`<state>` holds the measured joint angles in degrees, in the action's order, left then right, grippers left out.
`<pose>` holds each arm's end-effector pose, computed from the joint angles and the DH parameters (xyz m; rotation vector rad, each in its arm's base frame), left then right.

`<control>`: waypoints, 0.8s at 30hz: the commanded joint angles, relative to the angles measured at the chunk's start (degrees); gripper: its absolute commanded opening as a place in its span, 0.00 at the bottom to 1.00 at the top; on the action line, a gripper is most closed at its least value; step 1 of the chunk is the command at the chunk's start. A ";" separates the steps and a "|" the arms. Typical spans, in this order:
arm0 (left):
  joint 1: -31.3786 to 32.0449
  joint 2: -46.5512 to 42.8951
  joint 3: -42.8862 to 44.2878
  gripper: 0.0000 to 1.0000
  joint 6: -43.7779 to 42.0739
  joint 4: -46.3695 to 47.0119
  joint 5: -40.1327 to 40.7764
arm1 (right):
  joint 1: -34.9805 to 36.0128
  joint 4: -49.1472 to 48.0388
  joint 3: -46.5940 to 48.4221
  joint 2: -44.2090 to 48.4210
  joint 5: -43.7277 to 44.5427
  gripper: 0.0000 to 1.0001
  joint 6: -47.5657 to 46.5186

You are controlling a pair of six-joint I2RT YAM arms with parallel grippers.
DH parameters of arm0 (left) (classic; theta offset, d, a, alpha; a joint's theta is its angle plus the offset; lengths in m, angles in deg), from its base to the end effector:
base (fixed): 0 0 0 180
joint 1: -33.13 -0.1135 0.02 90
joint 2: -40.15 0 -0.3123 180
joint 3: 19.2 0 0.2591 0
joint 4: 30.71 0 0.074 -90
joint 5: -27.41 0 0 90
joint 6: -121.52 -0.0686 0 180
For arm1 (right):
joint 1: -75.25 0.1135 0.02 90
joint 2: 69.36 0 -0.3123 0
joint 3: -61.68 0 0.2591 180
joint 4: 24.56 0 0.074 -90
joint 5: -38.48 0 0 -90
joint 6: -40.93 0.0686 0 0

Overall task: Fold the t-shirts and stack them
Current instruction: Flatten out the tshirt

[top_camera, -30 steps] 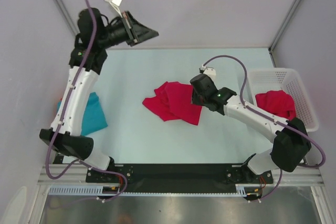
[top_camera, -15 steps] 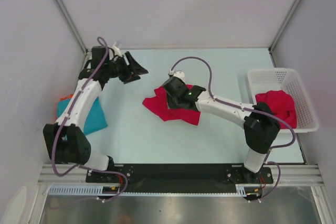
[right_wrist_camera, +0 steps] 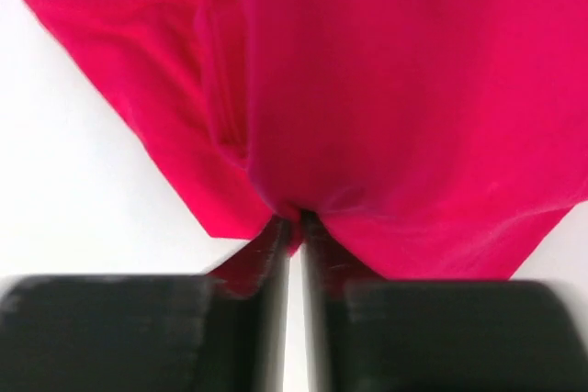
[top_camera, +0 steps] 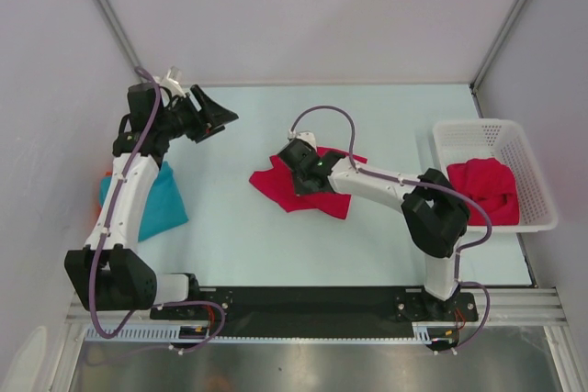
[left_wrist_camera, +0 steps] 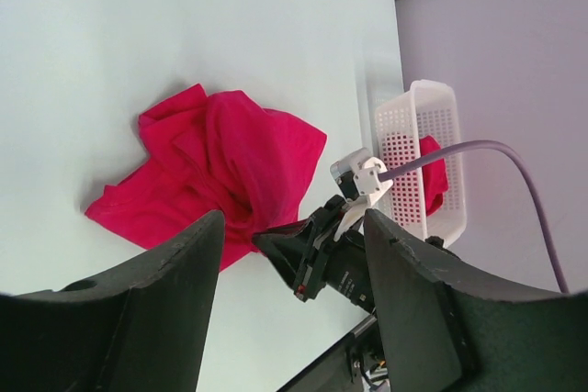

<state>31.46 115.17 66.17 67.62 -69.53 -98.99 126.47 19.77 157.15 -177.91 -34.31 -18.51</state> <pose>0.3088 -0.0317 0.4001 -0.2880 2.0996 -1.0196 0.2957 0.3357 0.2334 -0.3415 2.4937 0.1935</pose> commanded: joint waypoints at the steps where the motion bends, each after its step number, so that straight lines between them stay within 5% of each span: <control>1: -0.44 -1.02 -0.35 0.68 0.64 1.43 -1.65 | -1.21 -1.05 -0.26 2.29 1.77 0.00 -1.82; 16: -0.52 -1.02 -2.90 0.68 1.17 3.28 -4.20 | -5.96 14.41 16.88 23.98 21.71 0.00 -10.44; 20: -0.44 -0.41 -5.19 0.69 2.05 5.04 -5.78 | -8.85 15.12 14.69 34.78 28.04 0.00 -9.65; 24: -0.35 0.74 -6.07 0.69 3.10 7.23 -7.27 | -15.88 17.83 9.33 36.92 24.72 0.00 -6.67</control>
<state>31.43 115.34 60.53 69.19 -66.71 -103.25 115.33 32.77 170.18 -141.19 -12.17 -27.25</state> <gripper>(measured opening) 0.684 0.018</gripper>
